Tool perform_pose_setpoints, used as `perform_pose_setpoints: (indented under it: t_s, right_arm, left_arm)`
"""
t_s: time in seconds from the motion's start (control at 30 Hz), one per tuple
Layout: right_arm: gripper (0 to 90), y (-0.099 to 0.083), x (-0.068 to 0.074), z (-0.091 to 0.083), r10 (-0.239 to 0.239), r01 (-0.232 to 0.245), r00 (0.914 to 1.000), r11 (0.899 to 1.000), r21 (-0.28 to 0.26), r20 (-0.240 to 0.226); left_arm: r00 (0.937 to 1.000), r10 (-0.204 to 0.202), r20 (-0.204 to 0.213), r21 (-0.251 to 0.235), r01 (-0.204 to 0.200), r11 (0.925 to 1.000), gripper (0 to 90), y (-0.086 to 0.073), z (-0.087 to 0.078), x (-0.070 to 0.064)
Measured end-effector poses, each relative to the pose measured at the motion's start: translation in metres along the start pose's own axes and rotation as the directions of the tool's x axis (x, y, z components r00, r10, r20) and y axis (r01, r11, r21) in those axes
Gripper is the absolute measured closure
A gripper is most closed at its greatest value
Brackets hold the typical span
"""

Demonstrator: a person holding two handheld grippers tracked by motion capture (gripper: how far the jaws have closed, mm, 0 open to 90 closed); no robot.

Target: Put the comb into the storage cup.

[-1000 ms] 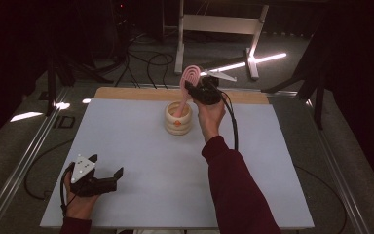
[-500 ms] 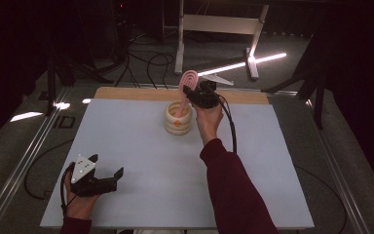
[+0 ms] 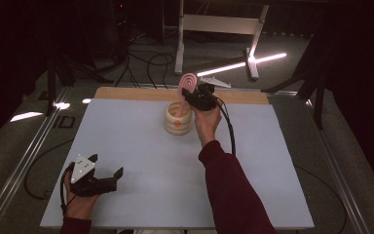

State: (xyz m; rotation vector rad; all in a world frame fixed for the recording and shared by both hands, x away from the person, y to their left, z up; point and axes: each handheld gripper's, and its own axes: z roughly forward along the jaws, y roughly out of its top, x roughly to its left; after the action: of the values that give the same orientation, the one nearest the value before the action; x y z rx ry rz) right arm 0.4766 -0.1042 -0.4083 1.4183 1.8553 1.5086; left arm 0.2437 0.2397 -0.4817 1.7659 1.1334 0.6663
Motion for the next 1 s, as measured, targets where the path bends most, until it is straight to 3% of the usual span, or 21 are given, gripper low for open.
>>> perform_pose_setpoints:
  t_s: [1.0]
  right_arm:
    - [63.7,-0.014,0.001,0.009,0.021,-0.021,0.9998,1.000,0.010,-0.002]
  left_arm:
    - [1.0000,0.000,0.003,0.006,0.000,1.0000,0.2,-0.001,0.001,0.001]
